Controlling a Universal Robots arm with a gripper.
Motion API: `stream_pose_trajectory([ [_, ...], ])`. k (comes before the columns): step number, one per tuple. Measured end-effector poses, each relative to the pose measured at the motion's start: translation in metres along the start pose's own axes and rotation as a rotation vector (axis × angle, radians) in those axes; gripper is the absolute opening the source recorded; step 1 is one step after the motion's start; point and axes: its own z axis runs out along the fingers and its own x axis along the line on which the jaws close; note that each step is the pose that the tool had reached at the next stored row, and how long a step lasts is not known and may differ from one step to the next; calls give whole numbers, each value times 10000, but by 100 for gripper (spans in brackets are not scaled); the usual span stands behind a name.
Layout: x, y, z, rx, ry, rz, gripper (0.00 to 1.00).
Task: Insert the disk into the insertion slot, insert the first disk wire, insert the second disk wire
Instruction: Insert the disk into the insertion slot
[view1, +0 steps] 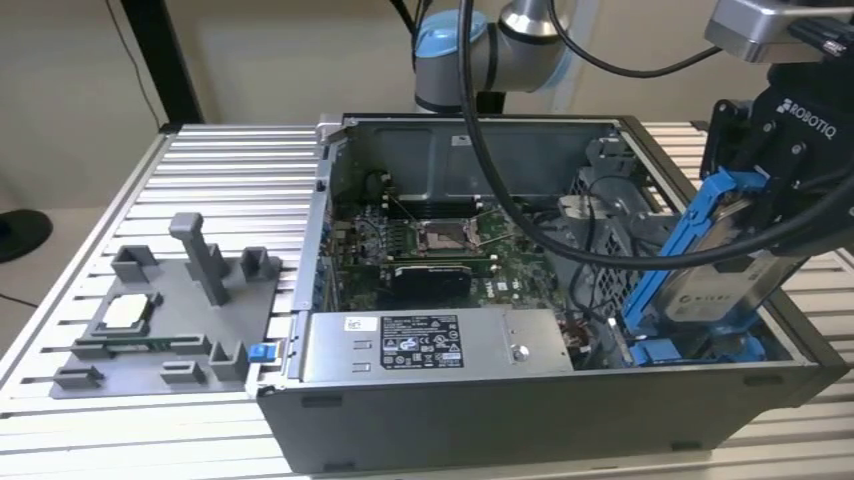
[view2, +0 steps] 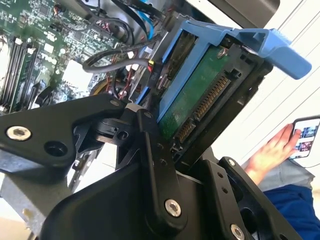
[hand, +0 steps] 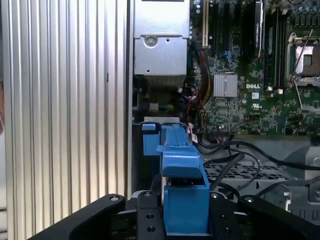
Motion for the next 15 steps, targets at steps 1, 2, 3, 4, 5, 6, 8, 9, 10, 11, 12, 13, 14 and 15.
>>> stream_pose_trajectory([
  [1,0,-2,8,0,0,-3,0],
  [2,0,-4,20,0,0,-6,0],
  [3,0,-6,33,0,0,-8,0],
  [4,-1,-7,47,0,1,-9,0],
  [5,-2,-8,61,0,0,-11,0],
  [6,-2,-9,76,0,0,-10,0],
  [8,-2,-10,104,0,1,-10,0],
  [9,-3,-10,119,0,1,-10,0],
  [10,-3,-11,133,-1,1,-10,0],
  [11,-3,-12,148,0,0,-10,0],
  [12,-4,-12,162,0,1,-10,0],
  [13,-4,-13,178,0,0,-11,0],
  [14,-4,-14,191,0,0,-11,0],
  [15,-5,-14,206,0,1,-10,0],
])
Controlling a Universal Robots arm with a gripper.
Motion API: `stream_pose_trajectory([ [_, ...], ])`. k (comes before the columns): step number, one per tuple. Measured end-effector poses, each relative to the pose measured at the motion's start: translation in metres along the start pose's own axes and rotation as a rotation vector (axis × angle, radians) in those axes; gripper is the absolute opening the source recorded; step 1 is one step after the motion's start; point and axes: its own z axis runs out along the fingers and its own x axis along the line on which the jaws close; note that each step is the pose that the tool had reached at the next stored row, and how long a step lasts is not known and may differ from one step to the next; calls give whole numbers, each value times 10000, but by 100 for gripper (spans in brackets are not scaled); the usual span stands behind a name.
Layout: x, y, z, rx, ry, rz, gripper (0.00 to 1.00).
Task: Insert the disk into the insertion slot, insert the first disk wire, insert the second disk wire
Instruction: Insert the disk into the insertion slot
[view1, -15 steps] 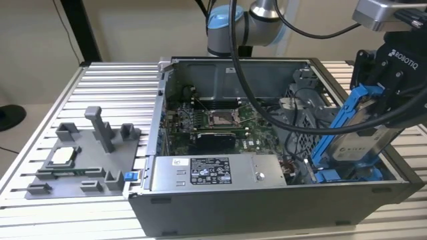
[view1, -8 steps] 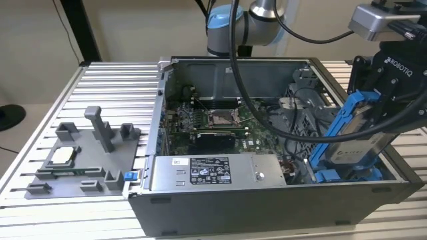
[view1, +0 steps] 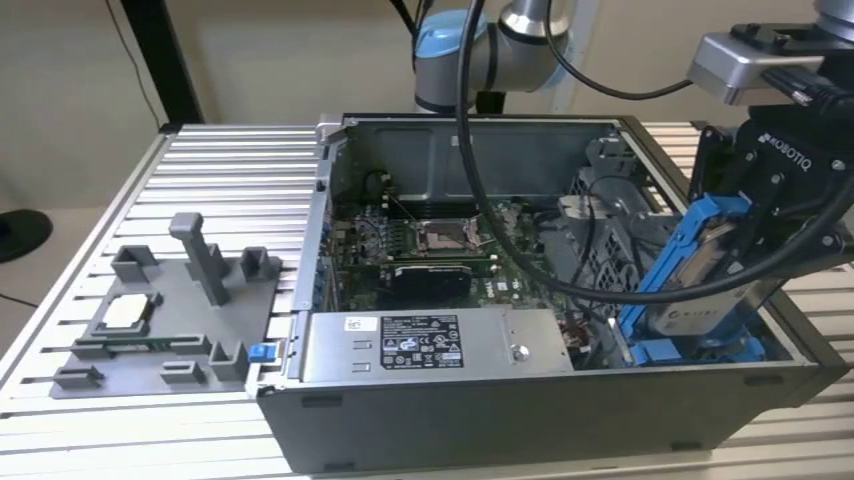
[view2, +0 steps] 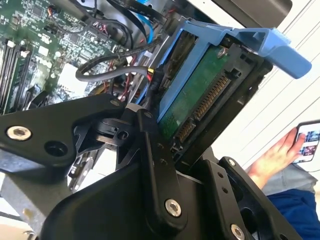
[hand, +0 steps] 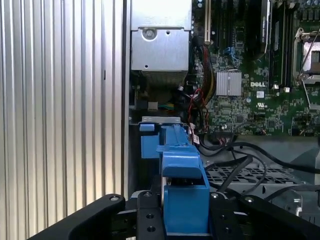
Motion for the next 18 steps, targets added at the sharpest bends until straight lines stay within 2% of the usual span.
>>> stream_pose_trajectory([
  [18,-4,-8,205,0,0,0,0],
])
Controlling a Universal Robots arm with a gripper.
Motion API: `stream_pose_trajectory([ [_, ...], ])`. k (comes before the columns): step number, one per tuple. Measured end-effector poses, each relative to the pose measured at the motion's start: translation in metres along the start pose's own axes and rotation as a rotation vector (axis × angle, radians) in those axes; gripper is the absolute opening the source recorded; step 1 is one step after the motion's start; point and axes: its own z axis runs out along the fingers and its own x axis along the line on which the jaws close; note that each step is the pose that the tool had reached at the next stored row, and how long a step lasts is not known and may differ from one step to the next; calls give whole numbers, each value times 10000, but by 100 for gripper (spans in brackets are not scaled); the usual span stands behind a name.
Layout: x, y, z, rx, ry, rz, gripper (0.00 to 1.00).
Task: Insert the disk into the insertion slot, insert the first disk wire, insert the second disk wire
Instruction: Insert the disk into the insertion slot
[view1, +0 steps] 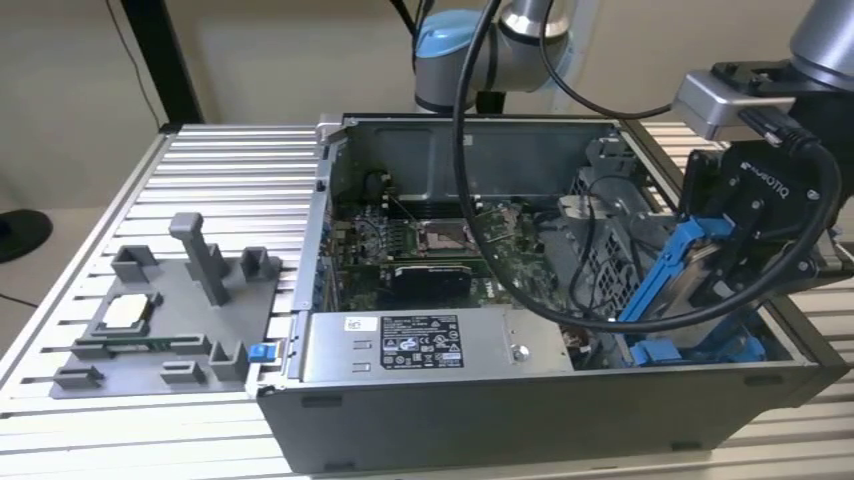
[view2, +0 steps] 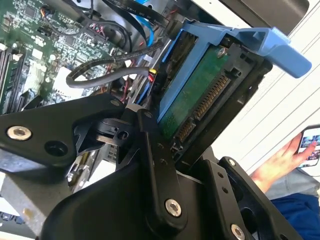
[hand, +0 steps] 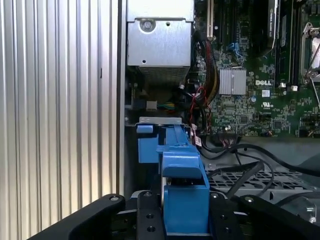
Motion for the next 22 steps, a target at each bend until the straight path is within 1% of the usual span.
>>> stream_pose_trajectory([
  [11,-3,-4,114,0,-1,0,0],
  [18,-4,-7,167,1,-2,0,0],
  [22,-4,-7,172,0,2,0,0],
])
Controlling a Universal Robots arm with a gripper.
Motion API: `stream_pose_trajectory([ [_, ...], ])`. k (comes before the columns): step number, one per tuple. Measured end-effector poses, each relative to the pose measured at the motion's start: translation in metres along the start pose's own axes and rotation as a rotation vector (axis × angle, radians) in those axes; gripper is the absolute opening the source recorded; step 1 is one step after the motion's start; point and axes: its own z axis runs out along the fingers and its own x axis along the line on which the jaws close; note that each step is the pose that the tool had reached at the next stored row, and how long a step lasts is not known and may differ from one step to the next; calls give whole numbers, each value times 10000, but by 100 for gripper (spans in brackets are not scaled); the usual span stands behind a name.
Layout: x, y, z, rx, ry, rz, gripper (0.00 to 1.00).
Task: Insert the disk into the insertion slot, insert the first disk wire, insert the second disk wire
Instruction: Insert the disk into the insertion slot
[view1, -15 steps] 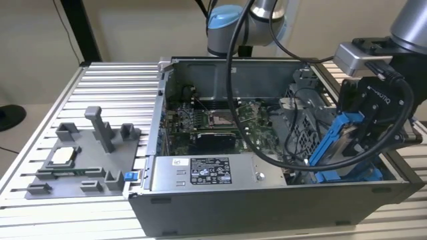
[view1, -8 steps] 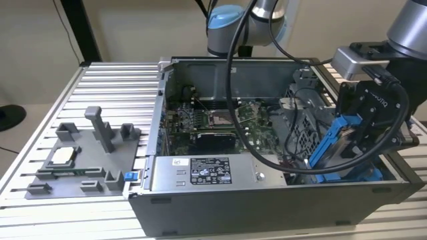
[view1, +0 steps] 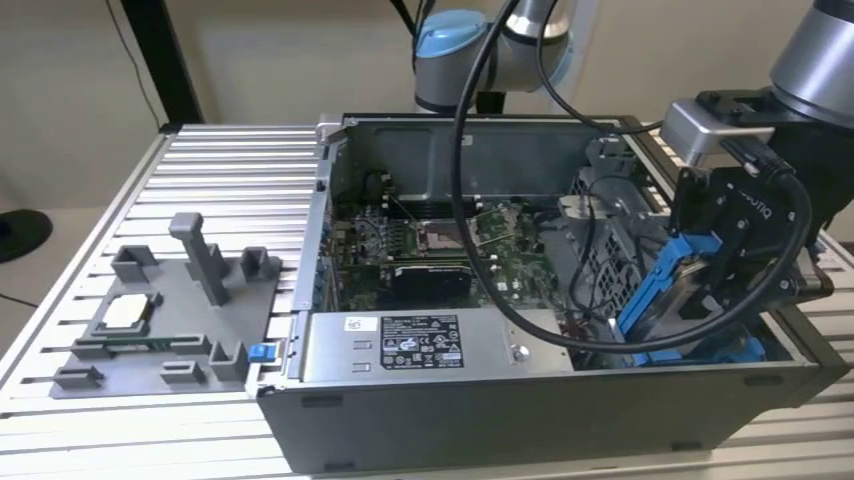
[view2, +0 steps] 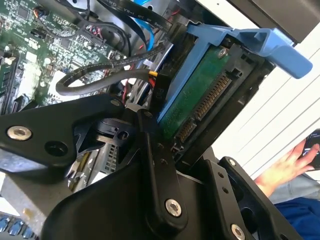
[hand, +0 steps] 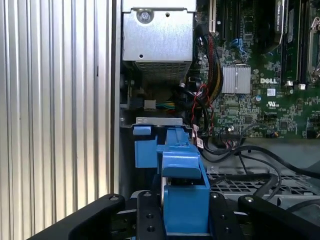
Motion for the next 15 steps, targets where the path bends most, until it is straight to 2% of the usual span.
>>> stream_pose_trajectory([
  [6,0,0,6,0,-2,0,0],
  [7,0,-1,6,4,2,-2,100],
  [15,0,0,2,0,-3,3,100],
])
